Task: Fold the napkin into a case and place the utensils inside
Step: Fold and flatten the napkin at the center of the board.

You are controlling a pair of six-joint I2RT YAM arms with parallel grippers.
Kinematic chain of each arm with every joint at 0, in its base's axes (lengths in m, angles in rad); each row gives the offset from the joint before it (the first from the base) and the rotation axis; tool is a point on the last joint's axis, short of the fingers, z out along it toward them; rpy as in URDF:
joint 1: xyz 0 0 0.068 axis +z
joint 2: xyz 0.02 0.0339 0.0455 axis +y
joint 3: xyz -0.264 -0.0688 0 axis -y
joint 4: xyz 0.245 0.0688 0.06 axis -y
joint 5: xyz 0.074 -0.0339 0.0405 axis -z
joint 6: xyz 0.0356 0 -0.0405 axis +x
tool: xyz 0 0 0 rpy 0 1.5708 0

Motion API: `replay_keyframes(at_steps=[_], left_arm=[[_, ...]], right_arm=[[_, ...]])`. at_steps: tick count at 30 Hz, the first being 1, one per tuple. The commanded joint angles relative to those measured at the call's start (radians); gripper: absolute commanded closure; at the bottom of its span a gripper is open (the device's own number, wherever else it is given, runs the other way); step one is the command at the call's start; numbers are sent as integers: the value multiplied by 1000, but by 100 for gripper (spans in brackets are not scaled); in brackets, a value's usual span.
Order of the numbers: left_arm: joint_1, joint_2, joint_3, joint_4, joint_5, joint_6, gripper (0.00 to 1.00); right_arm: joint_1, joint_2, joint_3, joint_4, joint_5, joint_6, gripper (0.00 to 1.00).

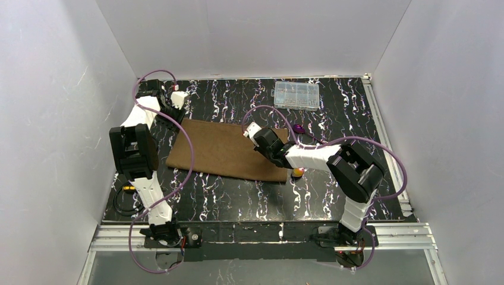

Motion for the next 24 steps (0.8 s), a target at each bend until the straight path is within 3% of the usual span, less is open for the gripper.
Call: replay_keyframes(at_steps=[1,2,3,13,24], left_arm=[[6,-12,35,-24,23,-4,56],[6,-12,35,-25,22,-3,56],[6,-12,36,-24,22,-4,56],[6,-5,45,-26,23,-5,56],[6,3,61,-36,22,-8,57]], right_arm=[[-4,-4,26,30,-21,21,90],[-4,-4,27,30,-16,21,98],[-5,-6,27,31,-9,21,99],[-55,-83,59,83,61,-35,99],[-148,-56,135,83,4,-61,99]])
